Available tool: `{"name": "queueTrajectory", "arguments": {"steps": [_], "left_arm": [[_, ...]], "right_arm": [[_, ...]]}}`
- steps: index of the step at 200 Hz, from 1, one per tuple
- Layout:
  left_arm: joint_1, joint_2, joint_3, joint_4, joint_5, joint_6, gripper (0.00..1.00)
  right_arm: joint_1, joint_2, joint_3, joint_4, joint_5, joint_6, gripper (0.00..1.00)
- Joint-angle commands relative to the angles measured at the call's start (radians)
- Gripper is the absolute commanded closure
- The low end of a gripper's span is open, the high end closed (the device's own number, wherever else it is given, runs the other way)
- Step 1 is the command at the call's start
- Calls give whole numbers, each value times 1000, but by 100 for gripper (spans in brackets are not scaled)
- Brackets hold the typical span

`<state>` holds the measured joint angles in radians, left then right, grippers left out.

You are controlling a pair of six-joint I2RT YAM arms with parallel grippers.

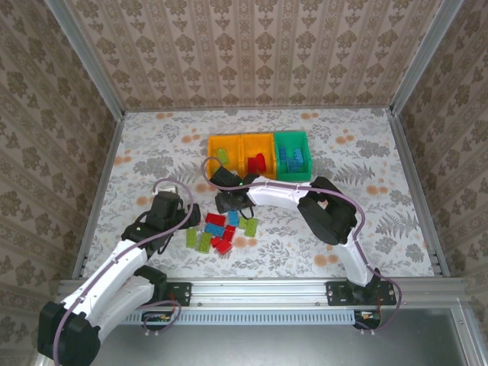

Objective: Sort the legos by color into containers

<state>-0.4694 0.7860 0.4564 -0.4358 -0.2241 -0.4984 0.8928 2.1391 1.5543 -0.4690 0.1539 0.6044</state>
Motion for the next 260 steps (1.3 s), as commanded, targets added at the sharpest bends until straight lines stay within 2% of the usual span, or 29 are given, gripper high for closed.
{"name": "queueTrajectory", "arguments": {"steps": [1, 14, 49, 90, 116, 145, 195, 232, 260], "left_arm": [[5, 7, 9, -32, 3, -1, 0], [5, 8, 11, -31, 4, 0, 0], [0, 24, 13, -16, 17, -8, 0], [-7, 37, 21, -17, 15, -9, 0], [-9, 39, 23, -11, 17, -12, 0], [-9, 50, 24, -11, 21, -17, 0], [-11, 51, 24, -23, 12, -14, 0], [-12, 57, 22, -18, 13, -14, 0], [-12, 61, 22, -11, 17, -17, 0]], "right_arm": [[-4, -85, -36, 16, 18, 0, 43], [-9, -138, -61, 22, 26, -5, 48], [-68, -293, -159, 47, 39, -16, 49], [-224, -403, -229, 6, 150, -81, 49], [-340, -384, -216, -7, 167, -130, 49], [-412, -325, -183, 0, 161, -155, 49], [-469, -249, -150, -11, 139, -154, 44], [-481, -257, -157, -4, 133, -158, 43], [-488, -249, -135, -30, 140, -175, 34]]}}
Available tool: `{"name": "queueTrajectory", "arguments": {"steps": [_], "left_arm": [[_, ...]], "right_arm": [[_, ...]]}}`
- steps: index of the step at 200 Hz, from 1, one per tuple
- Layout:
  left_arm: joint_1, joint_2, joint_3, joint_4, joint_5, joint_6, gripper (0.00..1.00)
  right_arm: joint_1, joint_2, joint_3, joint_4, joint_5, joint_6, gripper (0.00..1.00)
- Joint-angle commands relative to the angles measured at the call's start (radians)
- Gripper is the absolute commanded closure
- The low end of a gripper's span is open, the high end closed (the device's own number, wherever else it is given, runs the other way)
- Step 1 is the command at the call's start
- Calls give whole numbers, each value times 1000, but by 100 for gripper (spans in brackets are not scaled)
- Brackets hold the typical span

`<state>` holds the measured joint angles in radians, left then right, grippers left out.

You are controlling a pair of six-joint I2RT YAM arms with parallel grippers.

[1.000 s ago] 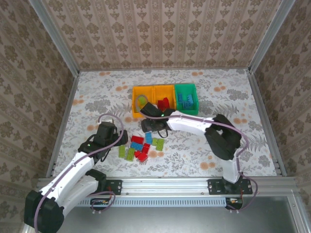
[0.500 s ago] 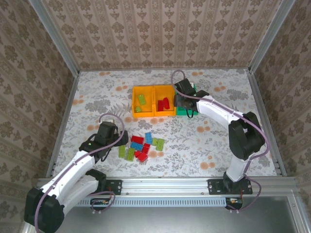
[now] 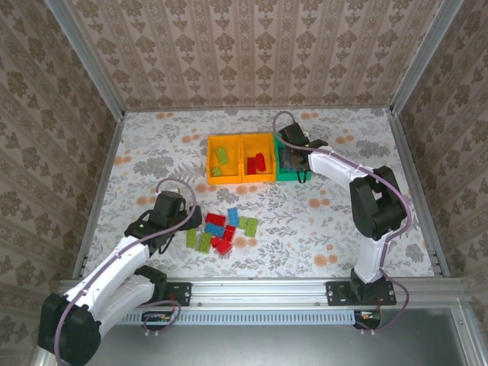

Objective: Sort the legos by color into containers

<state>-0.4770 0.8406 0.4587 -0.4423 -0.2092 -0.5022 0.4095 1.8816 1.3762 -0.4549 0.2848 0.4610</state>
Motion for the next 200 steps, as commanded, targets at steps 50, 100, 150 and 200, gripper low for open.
{"name": "queueTrajectory", "arguments": {"steps": [50, 100, 150, 200], "left_arm": [[-6, 8, 17, -8, 3, -17, 0], [-9, 7, 17, -5, 5, -21, 0], [-9, 9, 15, -6, 5, -25, 0], [-12, 8, 17, -9, 4, -27, 0]], "right_arm": [[-6, -44, 29, -40, 10, -33, 9], [-56, -96, -11, -48, 76, -65, 14], [-109, -33, 4, -33, 56, -112, 37], [-154, 46, 22, 7, -38, -133, 51]]}}
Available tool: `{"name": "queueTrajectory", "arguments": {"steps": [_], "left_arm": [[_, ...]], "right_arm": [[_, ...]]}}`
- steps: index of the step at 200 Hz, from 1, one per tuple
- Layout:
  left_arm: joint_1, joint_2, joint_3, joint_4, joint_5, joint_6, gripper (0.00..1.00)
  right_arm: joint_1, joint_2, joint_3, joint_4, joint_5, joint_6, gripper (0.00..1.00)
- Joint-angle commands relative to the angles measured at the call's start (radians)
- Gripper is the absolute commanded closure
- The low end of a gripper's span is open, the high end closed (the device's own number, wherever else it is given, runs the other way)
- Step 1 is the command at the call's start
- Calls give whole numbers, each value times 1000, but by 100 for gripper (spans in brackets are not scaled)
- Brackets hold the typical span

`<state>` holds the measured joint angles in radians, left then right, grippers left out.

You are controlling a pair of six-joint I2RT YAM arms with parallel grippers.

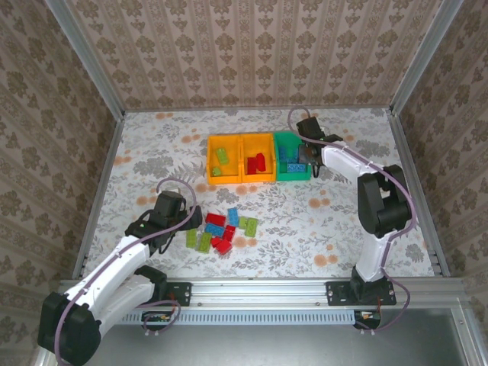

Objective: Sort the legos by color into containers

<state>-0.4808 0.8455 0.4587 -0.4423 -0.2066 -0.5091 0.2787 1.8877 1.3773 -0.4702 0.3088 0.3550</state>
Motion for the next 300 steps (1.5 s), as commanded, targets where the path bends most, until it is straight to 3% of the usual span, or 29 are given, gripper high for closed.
{"name": "queueTrajectory", "arguments": {"steps": [1, 57, 118, 178, 249, 273, 300], "left_arm": [[-7, 3, 17, -10, -1, -20, 0], [-46, 12, 30, -21, -19, -44, 0], [-90, 17, 19, -94, -64, -144, 0], [-82, -10, 6, -181, -139, -318, 0], [-12, 5, -23, -154, -64, -420, 0], [5, 26, -21, -119, -35, -456, 0], [62, 65, -19, -118, 30, -540, 0]], "right_arm": [[-24, 42, 22, 24, -63, -27, 51], [-35, 44, -29, 58, -97, -23, 78], [-38, -77, -173, 79, -113, -47, 84], [-39, -207, -275, 42, -130, -69, 83], [-38, -214, -281, 45, -191, -36, 79], [-39, -232, -289, 47, -210, -30, 72], [-39, -254, -304, 45, -227, -19, 54]]}}
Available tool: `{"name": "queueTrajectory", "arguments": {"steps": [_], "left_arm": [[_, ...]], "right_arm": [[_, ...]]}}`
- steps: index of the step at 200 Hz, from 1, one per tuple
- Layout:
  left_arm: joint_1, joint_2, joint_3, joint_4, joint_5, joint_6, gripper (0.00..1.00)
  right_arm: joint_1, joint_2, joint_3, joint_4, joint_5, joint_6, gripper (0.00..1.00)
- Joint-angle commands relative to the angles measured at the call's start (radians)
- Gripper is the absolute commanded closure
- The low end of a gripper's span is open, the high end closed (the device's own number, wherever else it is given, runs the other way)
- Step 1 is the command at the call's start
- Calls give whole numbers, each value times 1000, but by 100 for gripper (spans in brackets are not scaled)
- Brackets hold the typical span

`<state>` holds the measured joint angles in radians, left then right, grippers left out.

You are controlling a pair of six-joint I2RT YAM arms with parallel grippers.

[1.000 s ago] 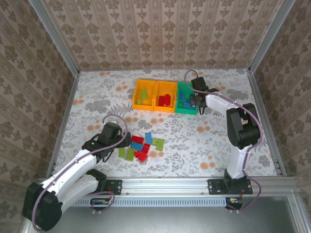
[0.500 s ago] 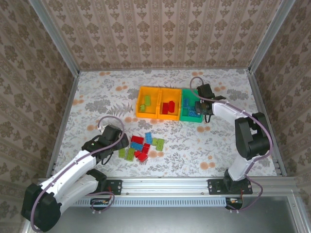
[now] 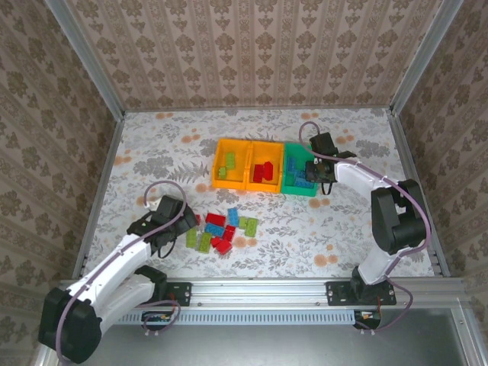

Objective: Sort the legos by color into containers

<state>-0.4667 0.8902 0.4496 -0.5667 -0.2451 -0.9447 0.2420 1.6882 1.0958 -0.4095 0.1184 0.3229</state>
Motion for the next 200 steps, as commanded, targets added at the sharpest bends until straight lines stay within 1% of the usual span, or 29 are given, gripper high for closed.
{"name": "queueTrajectory", "arguments": {"steps": [1, 17, 31, 51, 68, 109, 133, 153, 178, 200], "left_arm": [[49, 20, -10, 8, 72, -107, 0], [67, 3, -34, 22, 93, -200, 0], [85, -4, -38, 20, 97, -264, 0], [106, 19, -3, -4, 90, -312, 0], [128, 66, 34, 5, 114, -331, 0], [187, 227, 52, 102, 234, -391, 0], [197, 283, 99, 48, 228, -386, 0], [206, 310, 119, 46, 223, -401, 1], [230, 368, 129, 71, 278, -407, 5], [232, 411, 135, 65, 304, -422, 6]], "right_arm": [[-3, -55, -24, -15, -37, 15, 53], [-1, -78, -38, -11, -41, 21, 39], [-3, -96, -49, -8, -45, 26, 36], [-3, -117, -64, -2, -59, 31, 33], [-2, -122, -71, -3, -77, 35, 31], [-2, -116, -84, -18, -75, 39, 30], [-1, -119, -97, -18, -65, 50, 29], [-4, -122, -112, -7, -64, 59, 28], [-4, -123, -120, -3, -49, 54, 28], [-9, -123, -119, -19, -29, 39, 27]]}}
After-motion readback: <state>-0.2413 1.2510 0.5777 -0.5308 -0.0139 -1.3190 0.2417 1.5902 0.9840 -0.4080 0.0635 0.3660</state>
